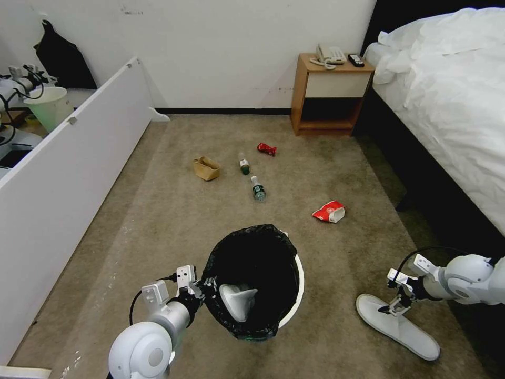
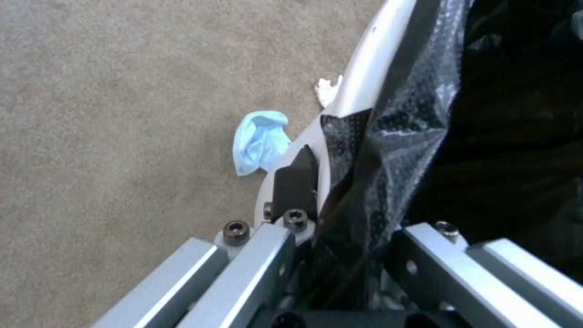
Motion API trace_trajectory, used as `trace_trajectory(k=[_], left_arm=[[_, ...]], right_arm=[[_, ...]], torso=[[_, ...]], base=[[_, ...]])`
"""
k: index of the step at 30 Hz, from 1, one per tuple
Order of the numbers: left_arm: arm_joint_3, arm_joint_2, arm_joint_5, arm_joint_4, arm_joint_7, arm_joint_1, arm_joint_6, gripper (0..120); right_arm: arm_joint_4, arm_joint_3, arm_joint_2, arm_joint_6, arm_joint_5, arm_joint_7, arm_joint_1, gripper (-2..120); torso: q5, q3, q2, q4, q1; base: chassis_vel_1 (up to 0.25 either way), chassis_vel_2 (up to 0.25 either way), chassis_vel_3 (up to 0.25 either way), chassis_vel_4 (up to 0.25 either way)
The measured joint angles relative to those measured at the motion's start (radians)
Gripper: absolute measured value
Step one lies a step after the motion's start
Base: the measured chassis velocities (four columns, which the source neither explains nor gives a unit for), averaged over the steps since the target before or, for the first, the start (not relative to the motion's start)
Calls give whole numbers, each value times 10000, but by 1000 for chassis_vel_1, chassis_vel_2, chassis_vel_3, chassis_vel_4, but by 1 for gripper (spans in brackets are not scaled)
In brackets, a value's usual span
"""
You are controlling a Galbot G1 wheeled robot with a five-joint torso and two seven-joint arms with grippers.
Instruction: Pick up the trash bin, then pick up the garbage from the floor and place it into the trash bin.
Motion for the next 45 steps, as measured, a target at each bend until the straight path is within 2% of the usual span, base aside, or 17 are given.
trace_trajectory(k=[12, 31, 45], left_arm=[[12, 12, -2, 136, 23, -39, -12, 2], [-47, 51, -30, 269, 84, -54, -69, 2], [-39, 54, -49, 285, 84, -64, -73, 2]], right_arm=[[-282, 377, 12, 17, 30, -37, -516, 100], [-878, 1237, -512, 51, -13, -184, -1582, 100], [-1027, 1381, -263, 72, -225, -341, -1730, 100]], torso=[[-2, 0, 0, -1, 0], [-2, 0, 0, 0, 0], [-2, 0, 0, -2, 0]], base=[[0, 0, 0, 0], [0, 0, 0, 0], [0, 0, 0, 0]])
